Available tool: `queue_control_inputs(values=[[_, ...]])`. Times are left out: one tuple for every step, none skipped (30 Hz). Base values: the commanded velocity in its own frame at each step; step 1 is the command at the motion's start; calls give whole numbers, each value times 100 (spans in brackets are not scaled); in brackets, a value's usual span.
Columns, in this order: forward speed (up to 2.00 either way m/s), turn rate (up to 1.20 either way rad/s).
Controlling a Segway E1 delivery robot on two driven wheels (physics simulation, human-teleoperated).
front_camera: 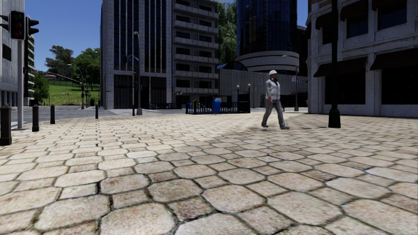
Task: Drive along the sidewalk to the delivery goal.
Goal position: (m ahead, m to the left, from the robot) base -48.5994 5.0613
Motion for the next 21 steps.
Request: queue_control_inputs(values=[[0,0],[0,0],[0,0],[0,0],[0,0],[0,0],[0,0],[0,0],[0,0],[0,0],[0,0],[0,0],[0,0],[0,0],[0,0],[0,0],[0,0],[0,0],[0,0],[0,0],[0,0]])
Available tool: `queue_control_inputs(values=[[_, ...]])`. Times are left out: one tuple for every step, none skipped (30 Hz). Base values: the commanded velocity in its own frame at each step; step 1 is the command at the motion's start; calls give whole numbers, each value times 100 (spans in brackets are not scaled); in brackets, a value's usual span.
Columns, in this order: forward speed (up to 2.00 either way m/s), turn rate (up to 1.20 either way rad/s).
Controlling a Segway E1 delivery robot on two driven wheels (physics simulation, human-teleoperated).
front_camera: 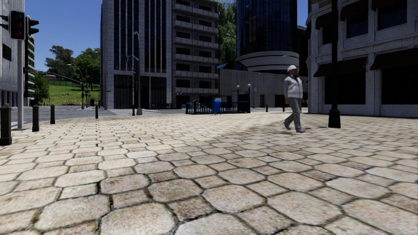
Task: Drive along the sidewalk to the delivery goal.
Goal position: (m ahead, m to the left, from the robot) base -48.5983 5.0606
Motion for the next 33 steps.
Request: queue_control_inputs(values=[[0,0],[0,0],[0,0],[0,0],[0,0],[0,0],[0,0],[0,0],[0,0],[24,0],[45,0],[74,0],[91,0],[98,0],[98,0],[102,0],[103,0],[104,0],[104,0],[104,0],[104,0],[104,0],[104,-11],[104,-22],[104,-25],[104,-27],[104,-29],[104,-33],[104,-39],[104,-44],[104,-46],[104,-46],[104,-46]])
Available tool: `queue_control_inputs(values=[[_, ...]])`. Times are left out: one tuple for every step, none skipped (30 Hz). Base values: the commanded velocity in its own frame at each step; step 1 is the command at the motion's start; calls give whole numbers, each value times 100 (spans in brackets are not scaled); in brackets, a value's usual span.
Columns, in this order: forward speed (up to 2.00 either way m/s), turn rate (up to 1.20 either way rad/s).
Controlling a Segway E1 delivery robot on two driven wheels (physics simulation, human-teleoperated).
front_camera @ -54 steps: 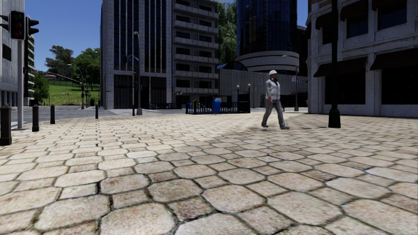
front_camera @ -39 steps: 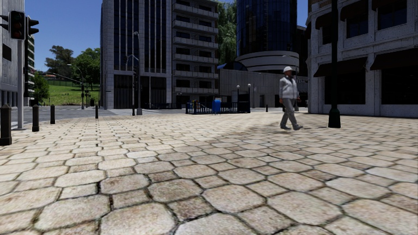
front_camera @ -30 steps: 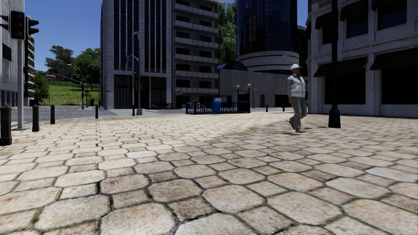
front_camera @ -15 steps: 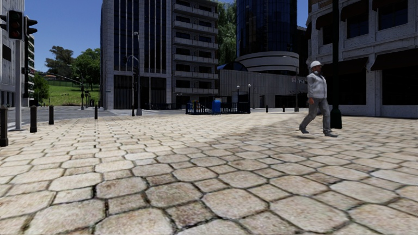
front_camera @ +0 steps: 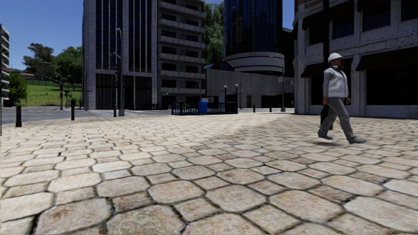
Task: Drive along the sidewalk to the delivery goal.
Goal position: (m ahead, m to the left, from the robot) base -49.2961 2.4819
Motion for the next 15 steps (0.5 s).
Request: queue_control_inputs(values=[[104,-46],[104,-46],[104,-46],[104,-46],[104,-46],[104,-46],[104,-46],[104,-46],[104,-46],[104,-46],[104,-46],[104,-46],[26,-40],[0,0],[0,0]])
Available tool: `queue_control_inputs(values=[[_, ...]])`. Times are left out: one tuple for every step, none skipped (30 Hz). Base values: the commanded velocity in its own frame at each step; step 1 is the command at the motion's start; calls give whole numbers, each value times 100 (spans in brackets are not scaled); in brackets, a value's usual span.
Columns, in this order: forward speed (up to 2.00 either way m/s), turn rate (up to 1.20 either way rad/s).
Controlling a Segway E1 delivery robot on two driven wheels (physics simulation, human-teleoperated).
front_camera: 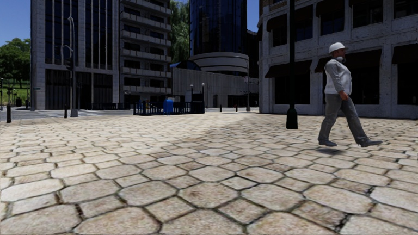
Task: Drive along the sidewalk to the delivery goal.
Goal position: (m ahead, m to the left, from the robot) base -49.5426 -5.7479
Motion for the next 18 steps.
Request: queue_control_inputs(values=[[0,0],[0,0],[0,0],[0,0],[0,0],[0,0],[0,0],[0,0],[0,0],[0,0],[0,0],[0,0],[0,0],[0,0],[0,0],[0,0],[0,0],[0,0]])
